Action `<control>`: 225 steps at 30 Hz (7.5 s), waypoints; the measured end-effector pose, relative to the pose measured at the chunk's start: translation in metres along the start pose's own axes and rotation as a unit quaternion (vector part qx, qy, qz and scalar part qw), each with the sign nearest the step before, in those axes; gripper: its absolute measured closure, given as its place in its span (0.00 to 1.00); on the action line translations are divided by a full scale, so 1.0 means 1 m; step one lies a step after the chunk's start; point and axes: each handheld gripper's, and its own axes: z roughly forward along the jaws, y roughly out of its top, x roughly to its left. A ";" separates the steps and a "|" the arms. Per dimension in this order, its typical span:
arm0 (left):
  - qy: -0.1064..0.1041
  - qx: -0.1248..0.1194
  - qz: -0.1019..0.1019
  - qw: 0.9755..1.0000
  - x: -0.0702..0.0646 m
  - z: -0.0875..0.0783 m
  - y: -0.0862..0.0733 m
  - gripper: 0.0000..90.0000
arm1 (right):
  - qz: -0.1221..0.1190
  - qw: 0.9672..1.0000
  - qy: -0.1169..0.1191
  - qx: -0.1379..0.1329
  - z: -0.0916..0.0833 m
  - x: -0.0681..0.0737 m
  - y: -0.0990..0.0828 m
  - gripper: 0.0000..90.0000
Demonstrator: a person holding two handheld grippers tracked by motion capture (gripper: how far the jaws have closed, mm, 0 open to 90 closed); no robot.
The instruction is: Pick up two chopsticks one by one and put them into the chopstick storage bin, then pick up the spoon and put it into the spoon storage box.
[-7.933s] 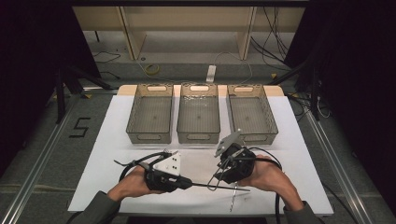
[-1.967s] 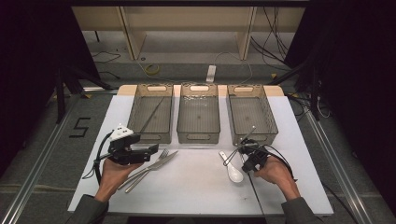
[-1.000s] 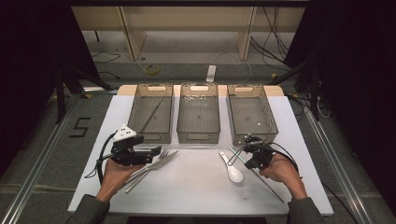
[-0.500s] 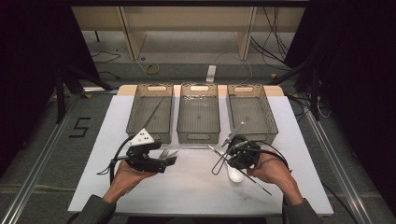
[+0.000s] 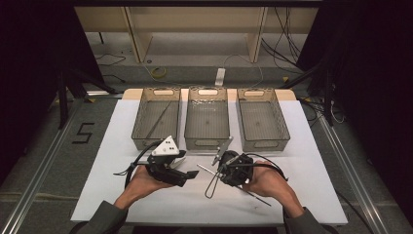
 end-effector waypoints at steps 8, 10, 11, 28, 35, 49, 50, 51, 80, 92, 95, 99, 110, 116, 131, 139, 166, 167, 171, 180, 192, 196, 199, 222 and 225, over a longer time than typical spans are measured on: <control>-0.021 0.031 0.042 0.998 -0.011 0.015 0.003 0.26 | -0.013 1.000 0.008 0.009 0.004 0.006 0.002 0.96; -0.025 0.040 0.053 0.997 -0.012 0.017 0.003 0.30 | -0.016 1.000 0.010 0.009 0.004 0.008 0.003 0.96; -0.025 0.044 0.059 0.997 -0.013 0.018 0.003 0.32 | -0.019 1.000 0.012 0.011 0.004 0.009 0.004 0.96; -0.092 0.078 0.099 0.988 -0.020 0.024 -0.001 0.61 | -0.052 0.998 0.028 0.022 0.004 0.018 0.006 0.96; -0.115 0.085 0.107 0.984 -0.020 0.024 -0.002 0.70 | -0.072 0.997 0.032 0.025 0.005 0.021 0.005 0.96; -0.158 0.110 0.126 0.973 -0.021 0.025 -0.006 0.81 | -0.109 0.993 0.045 0.031 0.006 0.026 0.003 0.96; -0.159 0.110 0.128 0.973 -0.022 0.025 -0.007 0.83 | -0.115 0.992 0.047 0.034 0.006 0.026 0.003 0.96; -0.163 0.110 0.128 0.972 -0.021 0.025 -0.007 0.83 | -0.117 0.991 0.048 0.031 0.006 0.027 0.003 0.96; -0.041 0.022 0.073 0.996 0.006 -0.005 -0.004 0.92 | 0.034 0.988 0.012 -0.147 -0.031 -0.011 -0.020 0.49; 0.071 -0.031 -0.016 0.997 0.035 -0.029 -0.004 0.92 | 0.133 0.966 -0.019 -0.221 -0.029 -0.025 -0.054 0.41; 0.095 -0.043 -0.028 0.994 0.043 -0.035 -0.005 0.92 | 0.154 0.961 -0.020 -0.227 -0.024 -0.029 -0.063 0.40; 0.134 -0.055 -0.049 0.988 0.056 -0.045 -0.007 0.92 | 0.181 0.954 -0.020 -0.236 -0.018 -0.033 -0.077 0.38; 0.206 -0.068 -0.106 0.971 0.096 -0.058 -0.019 0.92 | 0.216 0.948 -0.021 -0.234 0.002 -0.035 -0.101 0.35; 0.233 -0.061 -0.132 0.961 0.116 -0.053 -0.024 0.92 | 0.215 0.949 -0.019 -0.230 0.006 -0.032 -0.101 0.35; 0.258 -0.041 -0.169 0.950 0.147 -0.043 -0.031 0.92 | 0.218 0.947 -0.019 -0.236 0.010 -0.026 -0.106 0.33; 0.269 -0.015 -0.173 0.947 0.155 -0.033 -0.031 0.92 | 0.219 0.946 -0.020 -0.236 0.010 -0.025 -0.107 0.33; 0.256 0.009 -0.206 0.944 0.159 -0.018 -0.025 0.46 | 0.222 0.946 -0.016 -0.235 0.008 -0.025 -0.107 0.32; 0.253 0.001 -0.207 0.945 0.157 -0.019 -0.023 0.43 | 0.223 0.946 -0.017 -0.235 0.008 -0.025 -0.107 0.32; 0.209 -0.030 -0.209 0.955 0.149 -0.026 -0.017 0.34 | 0.226 0.946 -0.018 -0.231 0.009 -0.027 -0.106 0.32; 0.176 -0.046 -0.183 0.966 0.125 -0.033 -0.010 0.19 | 0.231 0.949 -0.027 -0.215 0.010 -0.035 -0.100 0.33; 0.158 -0.062 -0.162 0.972 0.088 -0.047 -0.017 0.17 | 0.237 0.956 -0.033 -0.170 0.016 -0.059 -0.085 0.33; 0.149 -0.071 -0.163 0.973 0.081 -0.046 -0.021 0.17 | 0.235 0.959 -0.026 -0.154 0.019 -0.066 -0.077 0.33; 0.150 -0.072 -0.155 0.974 0.075 -0.046 -0.023 0.17 | 0.236 0.961 -0.018 -0.143 0.023 -0.071 -0.074 0.32; 0.153 -0.081 -0.164 0.971 0.051 -0.055 -0.043 0.17 | 0.233 0.970 0.002 -0.068 0.052 -0.084 -0.057 0.33; 0.155 -0.075 -0.166 0.971 0.051 -0.055 -0.046 0.17 | 0.231 0.971 0.003 -0.063 0.054 -0.086 -0.056 0.34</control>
